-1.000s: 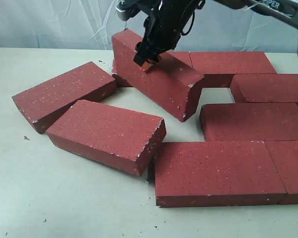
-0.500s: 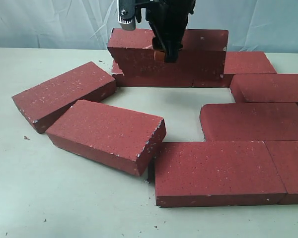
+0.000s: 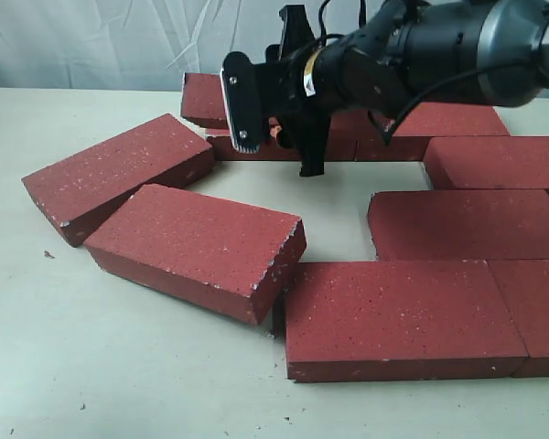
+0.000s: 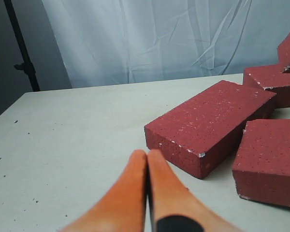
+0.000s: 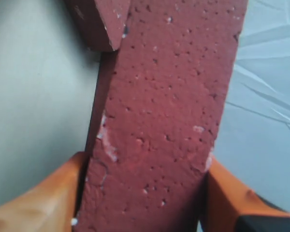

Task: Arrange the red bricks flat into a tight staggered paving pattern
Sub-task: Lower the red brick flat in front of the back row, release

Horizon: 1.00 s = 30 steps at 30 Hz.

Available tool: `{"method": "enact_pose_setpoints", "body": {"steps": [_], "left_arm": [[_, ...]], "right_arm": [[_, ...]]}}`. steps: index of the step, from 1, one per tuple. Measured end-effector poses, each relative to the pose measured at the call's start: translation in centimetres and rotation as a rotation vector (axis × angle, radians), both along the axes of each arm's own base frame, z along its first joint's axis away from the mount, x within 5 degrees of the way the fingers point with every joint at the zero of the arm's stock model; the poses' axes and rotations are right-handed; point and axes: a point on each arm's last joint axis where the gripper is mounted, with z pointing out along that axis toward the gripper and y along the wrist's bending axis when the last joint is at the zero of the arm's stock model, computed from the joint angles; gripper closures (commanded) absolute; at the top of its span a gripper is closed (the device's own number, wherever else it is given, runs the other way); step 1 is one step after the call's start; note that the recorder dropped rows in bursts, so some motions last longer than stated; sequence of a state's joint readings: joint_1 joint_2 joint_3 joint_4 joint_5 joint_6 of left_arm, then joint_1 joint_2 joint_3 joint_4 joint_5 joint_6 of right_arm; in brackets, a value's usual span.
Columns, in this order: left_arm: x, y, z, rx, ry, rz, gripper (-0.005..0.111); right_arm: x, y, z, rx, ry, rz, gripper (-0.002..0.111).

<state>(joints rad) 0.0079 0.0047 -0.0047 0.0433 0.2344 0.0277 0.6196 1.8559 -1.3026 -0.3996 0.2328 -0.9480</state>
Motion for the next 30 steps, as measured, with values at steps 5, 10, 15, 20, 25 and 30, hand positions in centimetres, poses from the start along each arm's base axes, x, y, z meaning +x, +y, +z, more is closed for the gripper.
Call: {"method": "enact_pose_setpoints", "body": {"steps": [5, 10, 15, 20, 25, 30], "left_arm": [[0.0, 0.0, 0.0, 0.000, 0.000, 0.000, 0.107], [0.0, 0.0, 0.0, 0.000, 0.000, 0.000, 0.107], [0.0, 0.0, 0.0, 0.000, 0.000, 0.000, 0.107], [0.0, 0.0, 0.0, 0.000, 0.000, 0.000, 0.107], [0.0, 0.0, 0.0, 0.000, 0.000, 0.000, 0.107], [0.0, 0.0, 0.0, 0.000, 0.000, 0.000, 0.107]], "right_arm": [[-0.8, -0.1, -1.7, 0.013, -0.021, 0.055, 0.109], [-0.6, -0.4, -1.8, 0.028, -0.035, 0.056, 0.109], [-0.2, -0.9, -2.6, 0.010, -0.013, 0.038, 0.109], [0.2, -0.7, -4.7, -0.032, 0.015, 0.054, 0.109], [0.3, -0.6, -5.7, -0.081, 0.011, 0.085, 0.098], [0.3, -0.6, -5.6, -0.080, 0.009, 0.087, 0.045]]}}
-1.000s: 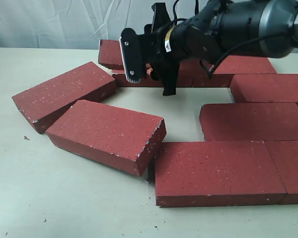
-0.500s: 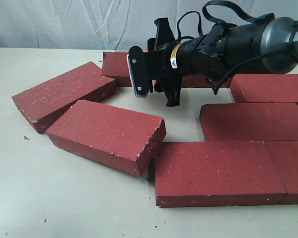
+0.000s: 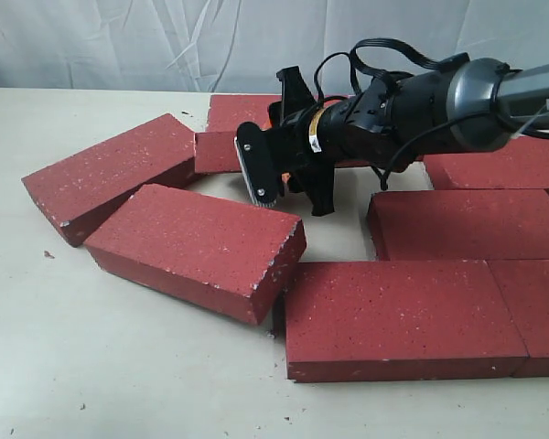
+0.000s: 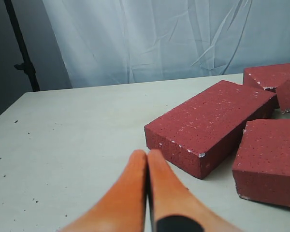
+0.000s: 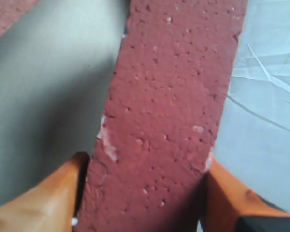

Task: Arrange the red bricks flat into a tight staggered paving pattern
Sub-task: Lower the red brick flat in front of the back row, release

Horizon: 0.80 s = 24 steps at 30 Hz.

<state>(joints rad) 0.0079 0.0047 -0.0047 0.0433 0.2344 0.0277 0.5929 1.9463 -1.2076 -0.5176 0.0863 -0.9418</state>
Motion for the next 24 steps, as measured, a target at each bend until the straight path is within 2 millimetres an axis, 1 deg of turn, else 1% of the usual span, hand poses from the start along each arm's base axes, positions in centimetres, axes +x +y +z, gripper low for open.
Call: {"method": "enact_pose_setpoints", "body": {"steps": [2, 3, 12, 14, 17, 21, 24], "left_arm": [[0.0, 0.0, 0.0, 0.000, 0.000, 0.000, 0.107], [0.0, 0.0, 0.0, 0.000, 0.000, 0.000, 0.107], [0.0, 0.0, 0.0, 0.000, 0.000, 0.000, 0.107], [0.0, 0.0, 0.0, 0.000, 0.000, 0.000, 0.107], [0.0, 0.0, 0.0, 0.000, 0.000, 0.000, 0.107], [0.0, 0.0, 0.0, 0.000, 0.000, 0.000, 0.107], [0.0, 0.0, 0.0, 0.000, 0.000, 0.000, 0.107]], "right_arm": [[0.0, 0.0, -0.1, -0.001, 0.001, 0.000, 0.025], [0.0, 0.0, -0.1, -0.001, 0.000, 0.002, 0.021], [0.0, 0.0, -0.1, -0.003, 0.001, 0.001, 0.020], [-0.3, 0.1, 0.2, -0.011, 0.007, -0.003, 0.020], [-1.4, 0.5, 1.4, -0.040, 0.025, -0.010, 0.020], [-3.9, 1.3, 4.3, -0.059, 0.043, -0.013, 0.020], [-5.4, 1.4, 6.3, -0.046, 0.055, -0.040, 0.021]]}}
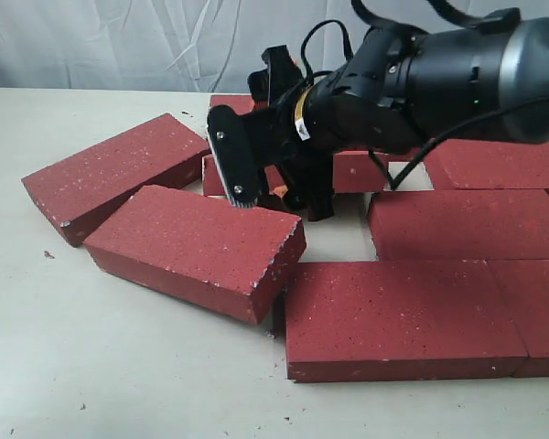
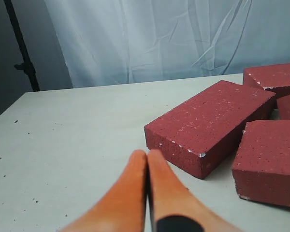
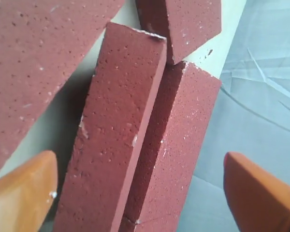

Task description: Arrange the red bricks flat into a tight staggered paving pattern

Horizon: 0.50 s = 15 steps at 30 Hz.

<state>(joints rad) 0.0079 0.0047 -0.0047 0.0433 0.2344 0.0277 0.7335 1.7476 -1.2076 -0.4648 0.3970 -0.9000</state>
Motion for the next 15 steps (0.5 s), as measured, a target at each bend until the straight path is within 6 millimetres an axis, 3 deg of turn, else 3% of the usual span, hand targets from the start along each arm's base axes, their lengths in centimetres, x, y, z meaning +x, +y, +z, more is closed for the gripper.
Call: {"method": "enact_pose_setpoints", "body": {"steps": [2, 4, 7, 8, 10, 15], "left_arm": [[0.0, 0.0, 0.0, 0.000, 0.000, 0.000, 0.107], [0.0, 0.0, 0.0, 0.000, 0.000, 0.000, 0.107], [0.0, 0.0, 0.0, 0.000, 0.000, 0.000, 0.107], [0.0, 0.0, 0.0, 0.000, 0.000, 0.000, 0.107], [0.0, 0.0, 0.0, 0.000, 0.000, 0.000, 0.107], [0.0, 0.0, 0.0, 0.000, 0.000, 0.000, 0.107]], "right_arm": [[-0.6, -0.3, 1.4, 0.047, 0.007, -0.051, 0.031], [-1.2, -1.0, 3.2, 0.133, 0.014, -0.132, 0.050], [-1.2, -2.9, 5.4, 0.241, 0.028, -0.274, 0.102], [-1.2, -3.7, 5.9, 0.263, 0.030, -0.312, 0.107], [-0.8, -5.5, 6.6, 0.302, 0.061, -0.412, 0.107], [0.0, -9.0, 6.2, 0.333, 0.192, -0.618, 0.109]]}}
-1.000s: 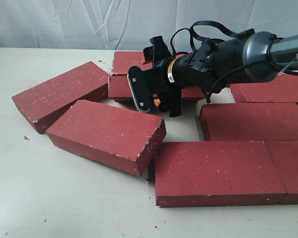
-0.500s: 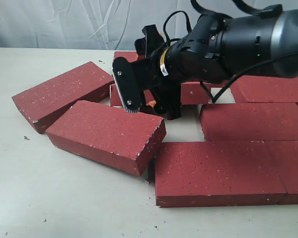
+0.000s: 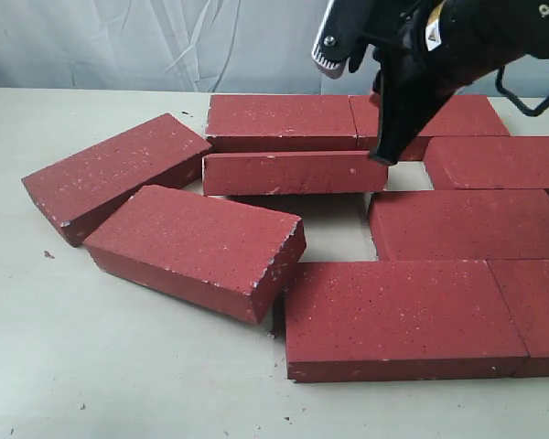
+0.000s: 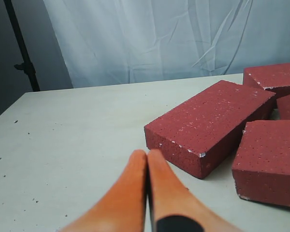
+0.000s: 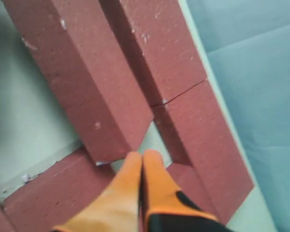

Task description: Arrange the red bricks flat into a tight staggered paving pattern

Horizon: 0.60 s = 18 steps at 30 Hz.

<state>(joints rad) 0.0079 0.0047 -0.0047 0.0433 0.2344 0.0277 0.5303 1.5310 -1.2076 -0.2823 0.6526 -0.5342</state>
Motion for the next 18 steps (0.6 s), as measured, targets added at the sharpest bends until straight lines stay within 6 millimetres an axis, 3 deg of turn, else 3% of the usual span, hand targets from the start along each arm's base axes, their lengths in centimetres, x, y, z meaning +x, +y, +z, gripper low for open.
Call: {"method": "enact_pose_setpoints", "body": {"steps": [3, 9, 18], "left_arm": [[0.0, 0.0, 0.0, 0.000, 0.000, 0.000, 0.107], [0.0, 0.0, 0.0, 0.000, 0.000, 0.000, 0.107], [0.0, 0.0, 0.0, 0.000, 0.000, 0.000, 0.107]], "right_arm": [[-0.3, -1.0, -0.6, 0.050, 0.134, -0.037, 0.109], [-1.1, -0.8, -2.2, 0.193, 0.408, 0.120, 0.109], [1.8, 0.2, -5.9, 0.303, 0.441, 0.099, 0.109]]}}
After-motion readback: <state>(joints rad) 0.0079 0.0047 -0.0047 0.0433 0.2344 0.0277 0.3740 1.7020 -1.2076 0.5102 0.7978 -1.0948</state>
